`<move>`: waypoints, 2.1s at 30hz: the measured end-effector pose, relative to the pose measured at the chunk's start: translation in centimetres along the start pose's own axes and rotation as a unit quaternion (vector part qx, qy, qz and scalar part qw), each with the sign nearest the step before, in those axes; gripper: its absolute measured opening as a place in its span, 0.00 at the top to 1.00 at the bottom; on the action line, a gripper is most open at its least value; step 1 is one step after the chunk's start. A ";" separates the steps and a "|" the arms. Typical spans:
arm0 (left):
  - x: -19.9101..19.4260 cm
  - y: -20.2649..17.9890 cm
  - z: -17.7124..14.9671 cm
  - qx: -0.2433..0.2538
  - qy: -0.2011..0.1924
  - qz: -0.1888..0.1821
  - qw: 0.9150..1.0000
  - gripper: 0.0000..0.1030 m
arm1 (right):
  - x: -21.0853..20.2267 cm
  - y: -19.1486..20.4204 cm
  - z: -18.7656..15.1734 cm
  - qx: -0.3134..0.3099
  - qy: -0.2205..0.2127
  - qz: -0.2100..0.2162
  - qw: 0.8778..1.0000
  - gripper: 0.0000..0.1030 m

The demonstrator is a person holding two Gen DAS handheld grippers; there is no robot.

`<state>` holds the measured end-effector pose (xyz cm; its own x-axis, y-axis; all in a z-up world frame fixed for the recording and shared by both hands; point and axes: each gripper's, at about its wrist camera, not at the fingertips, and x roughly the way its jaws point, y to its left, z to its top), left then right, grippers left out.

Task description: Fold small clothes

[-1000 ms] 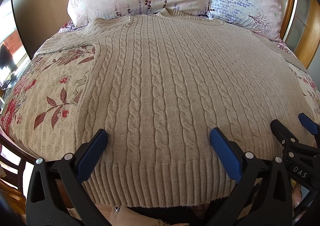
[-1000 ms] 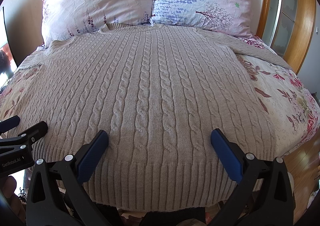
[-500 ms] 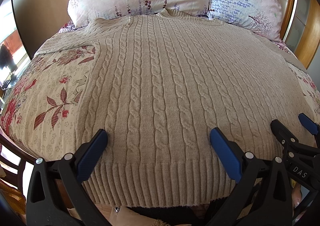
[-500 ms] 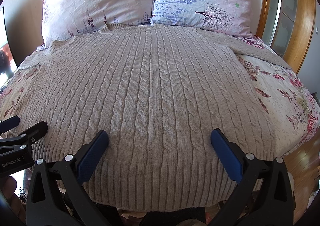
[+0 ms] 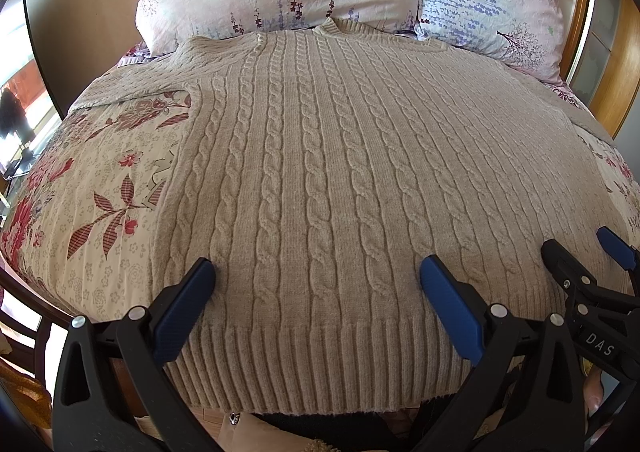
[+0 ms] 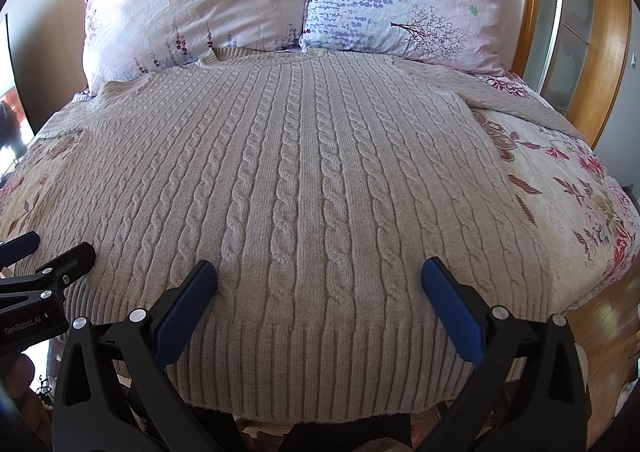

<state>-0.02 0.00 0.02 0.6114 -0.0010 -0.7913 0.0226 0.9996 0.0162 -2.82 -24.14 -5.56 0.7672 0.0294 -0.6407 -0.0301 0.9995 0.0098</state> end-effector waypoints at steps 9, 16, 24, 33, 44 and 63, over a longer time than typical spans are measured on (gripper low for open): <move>0.0 0.0 0.0 0.000 0.000 0.000 1.000 0.02 | 0.0 0.0 0.0 0.000 0.000 0.000 1.000 0.01; 0.0 0.0 0.2 0.000 0.006 0.001 1.000 0.02 | 0.1 0.0 0.2 -0.003 0.010 0.002 1.000 0.01; 0.1 -0.1 0.6 0.009 0.017 -0.004 1.000 0.02 | 0.7 0.2 0.7 -0.027 0.042 0.016 0.999 0.01; 0.6 0.2 1.8 0.027 0.018 -0.017 0.999 0.02 | 0.3 -1.6 1.4 -0.068 0.043 0.097 0.992 0.01; 1.0 2.3 9.4 0.004 -0.068 -0.071 0.995 0.02 | 3.6 -18.2 11.2 0.212 -0.001 0.115 0.971 0.08; 5.9 3.3 17.2 -0.009 -0.073 -0.117 0.990 0.02 | 12.2 -34.7 13.3 0.475 0.000 0.023 0.880 0.56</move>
<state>17.31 2.82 5.89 0.6990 -0.2349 -0.6755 0.1640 0.9720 -0.1683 16.15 -58.35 -3.53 0.7789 0.0710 -0.6231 0.4877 0.5561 0.6730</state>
